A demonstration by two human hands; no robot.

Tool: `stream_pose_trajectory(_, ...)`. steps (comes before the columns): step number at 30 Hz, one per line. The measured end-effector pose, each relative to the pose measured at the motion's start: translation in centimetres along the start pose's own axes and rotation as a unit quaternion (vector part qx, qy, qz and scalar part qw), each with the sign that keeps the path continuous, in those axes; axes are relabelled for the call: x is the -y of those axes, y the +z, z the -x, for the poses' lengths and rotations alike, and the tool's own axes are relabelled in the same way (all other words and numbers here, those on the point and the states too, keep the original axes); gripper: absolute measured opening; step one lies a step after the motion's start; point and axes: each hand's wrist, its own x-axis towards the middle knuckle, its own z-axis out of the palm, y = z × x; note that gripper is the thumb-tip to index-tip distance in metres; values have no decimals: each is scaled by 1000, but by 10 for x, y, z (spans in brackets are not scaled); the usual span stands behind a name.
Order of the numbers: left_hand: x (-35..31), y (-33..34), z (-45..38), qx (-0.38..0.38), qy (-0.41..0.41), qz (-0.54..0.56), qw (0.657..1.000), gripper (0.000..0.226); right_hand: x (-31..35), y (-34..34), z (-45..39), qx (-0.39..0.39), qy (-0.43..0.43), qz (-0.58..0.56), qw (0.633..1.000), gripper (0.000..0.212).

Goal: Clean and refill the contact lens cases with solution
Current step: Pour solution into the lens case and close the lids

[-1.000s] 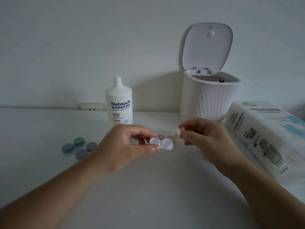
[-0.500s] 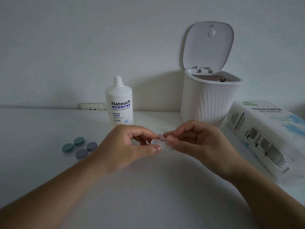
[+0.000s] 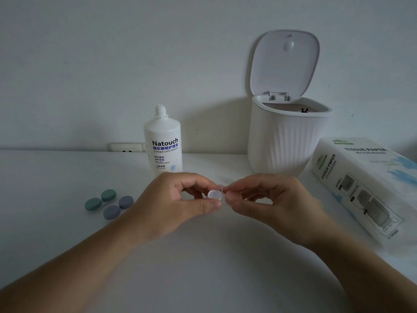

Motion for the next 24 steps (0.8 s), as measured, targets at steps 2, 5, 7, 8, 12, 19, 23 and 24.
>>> stream_pose_trajectory(2,0,1,0,-1,0,0,1000,21,0,1,0,-5,-5,28,1000,18)
stream_pose_trajectory(5,0,2,1,3,0,-7,1000,21,0,1,1,-3,11,36,999,31)
stream_pose_trajectory(7,1,1,0,1,1,-14,1000,22,1,-1,1,12,21,31,999,39)
stream_pose_trajectory(8,1,1,0,-2,0,-16,1000,23,2,-2,1,20,23,28,999,39)
stream_pose_trajectory(12,1,0,0,-6,1,-10,1000,22,3,-4,3,28,13,36,999,26)
stream_pose_trajectory(19,0,2,0,-5,7,1,1000,18,3,-1,3,0,16,51,999,18)
stream_pose_trajectory(23,1,2,0,-4,11,2,1000,19,3,0,2,-9,22,57,998,18)
stream_pose_trajectory(24,1,2,1,-4,11,1,1000,19,3,1,1,-11,24,58,998,20)
